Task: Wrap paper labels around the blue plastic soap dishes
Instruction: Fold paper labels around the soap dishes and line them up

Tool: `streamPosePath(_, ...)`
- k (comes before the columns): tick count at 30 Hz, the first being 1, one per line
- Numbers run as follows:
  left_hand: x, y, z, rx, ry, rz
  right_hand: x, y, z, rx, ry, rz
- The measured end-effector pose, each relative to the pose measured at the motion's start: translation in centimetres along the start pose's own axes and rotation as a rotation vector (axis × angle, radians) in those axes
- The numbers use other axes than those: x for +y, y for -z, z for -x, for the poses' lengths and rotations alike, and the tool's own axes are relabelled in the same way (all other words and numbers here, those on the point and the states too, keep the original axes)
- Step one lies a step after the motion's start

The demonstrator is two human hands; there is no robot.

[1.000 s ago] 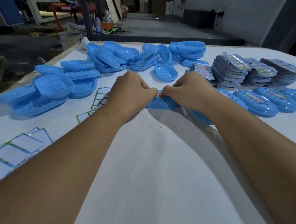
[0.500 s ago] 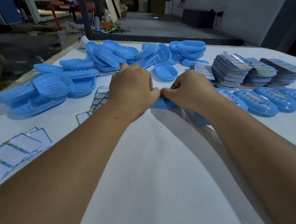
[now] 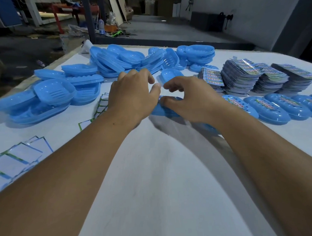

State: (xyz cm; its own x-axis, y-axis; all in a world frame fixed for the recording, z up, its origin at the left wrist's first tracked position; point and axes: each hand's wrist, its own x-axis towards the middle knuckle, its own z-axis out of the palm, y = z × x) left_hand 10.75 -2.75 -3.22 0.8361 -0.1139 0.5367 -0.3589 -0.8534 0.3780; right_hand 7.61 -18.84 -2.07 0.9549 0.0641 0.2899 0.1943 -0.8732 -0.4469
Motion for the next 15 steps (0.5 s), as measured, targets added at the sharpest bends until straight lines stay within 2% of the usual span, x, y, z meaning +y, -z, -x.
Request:
streamPosePath(4, -0.19, 0.07, -0.20, 0.064, 0.003, 0.052, -0.77, -0.22, 0.45, -0.097, 0.099, 0.061)
streamPosePath(7, -0.25, -0.03, -0.30, 0.078, 0.001, 0.061, -1.06, 0.02, 0.63, -0.089, 0.105, 0.138)
streamPosePath(15, -0.16, -0.27, -0.23, 0.064, -0.012, 0.022, -0.82, 0.05, 0.82, -0.111, -0.007, 0.283)
